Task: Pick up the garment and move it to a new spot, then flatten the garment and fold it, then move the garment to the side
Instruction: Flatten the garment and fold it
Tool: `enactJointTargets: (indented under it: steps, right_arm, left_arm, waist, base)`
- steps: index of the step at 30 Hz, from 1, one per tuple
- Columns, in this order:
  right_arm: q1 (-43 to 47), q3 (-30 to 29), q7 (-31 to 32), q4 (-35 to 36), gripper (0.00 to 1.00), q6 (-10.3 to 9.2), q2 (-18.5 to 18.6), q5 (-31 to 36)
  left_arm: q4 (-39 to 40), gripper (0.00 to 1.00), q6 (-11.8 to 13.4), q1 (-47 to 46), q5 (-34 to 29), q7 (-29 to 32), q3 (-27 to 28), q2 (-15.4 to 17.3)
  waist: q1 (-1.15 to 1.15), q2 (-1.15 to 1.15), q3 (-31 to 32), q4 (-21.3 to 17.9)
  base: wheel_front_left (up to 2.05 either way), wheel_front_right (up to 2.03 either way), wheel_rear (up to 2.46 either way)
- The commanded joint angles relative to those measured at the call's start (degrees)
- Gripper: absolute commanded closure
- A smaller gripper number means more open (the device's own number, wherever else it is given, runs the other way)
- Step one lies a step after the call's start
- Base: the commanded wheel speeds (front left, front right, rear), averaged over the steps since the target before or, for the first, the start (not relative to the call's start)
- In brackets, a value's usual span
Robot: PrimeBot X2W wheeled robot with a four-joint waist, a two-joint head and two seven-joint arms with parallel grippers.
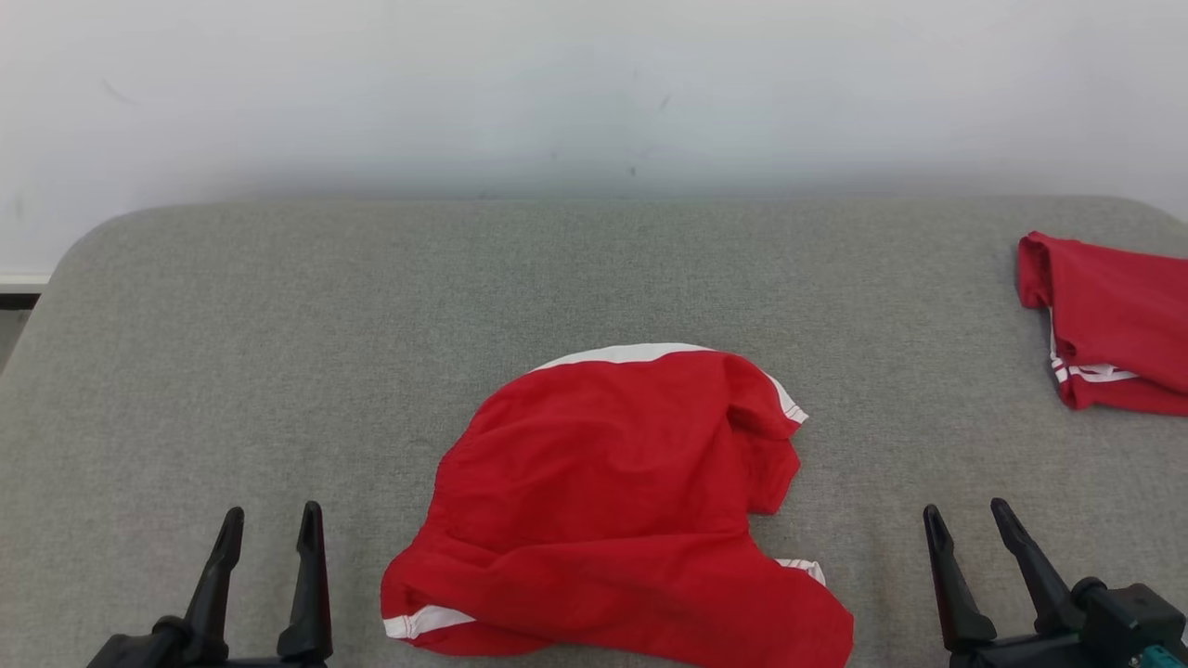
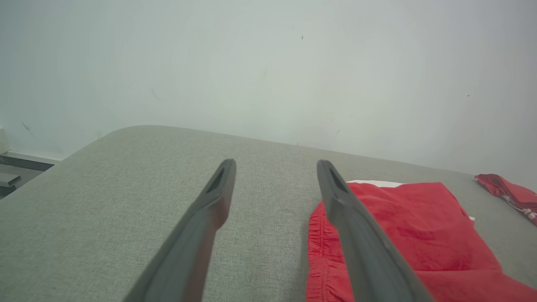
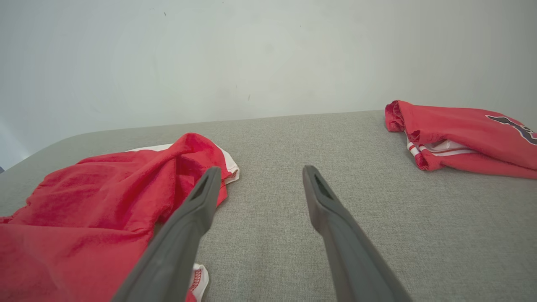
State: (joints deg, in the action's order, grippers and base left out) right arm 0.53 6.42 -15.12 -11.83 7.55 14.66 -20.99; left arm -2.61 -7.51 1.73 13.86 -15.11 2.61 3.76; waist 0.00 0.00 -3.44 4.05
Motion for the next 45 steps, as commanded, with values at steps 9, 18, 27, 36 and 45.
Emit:
enactJointTargets:
  steps: [9, 18, 27, 36, 45]
  right_arm:
    - [2.6, 3.1, 0.0, -1.3, 0.0, -0.17, 0.9, -1.0]
    - [5.0, 12.6, 0.3, -6.2, 0.0, -0.17, 3.9, -4.7]
    - [1.1, 19.5, 0.3, -12.7, 0.0, -0.16, 2.3, -8.8]
    - [-3.9, 25.4, -0.1, -19.2, 0.35, -0.16, 1.0, -11.8]
    - [-3.7, 23.5, -0.1, -13.0, 1.0, -0.16, 2.0, -10.5]
  left_arm:
    - [0.5, 0.0, 0.1, 2.5, -1.5, 0.0, 2.1, -0.7]
    - [0.1, 0.0, 0.1, 1.5, -1.4, 0.0, 0.9, -0.8]
    - [-0.2, 0.0, 0.1, 0.9, -1.3, 0.0, 0.3, -0.8]
    - [-0.5, 0.0, 0.1, 0.2, -1.7, 0.0, -0.7, -0.9]
    - [-0.2, 0.0, 0.1, 1.2, -1.7, 0.0, -0.4, -0.9]
  waist:
    - [0.0, 0.0, 2.0, -1.2]
    - [0.0, 0.0, 1.9, -0.5]
    - [0.0, 0.0, 0.9, -0.2]
    - [0.0, 0.0, 0.9, 0.8]
    - [0.0, 0.0, 0.7, 1.0]
  base:
    - [0.0, 0.0, 0.0]
    - [0.0, 0.0, 0.0]
    - [0.0, 0.0, 0.0]
    - [0.0, 0.0, 0.0]
    - [0.0, 0.0, 0.0]
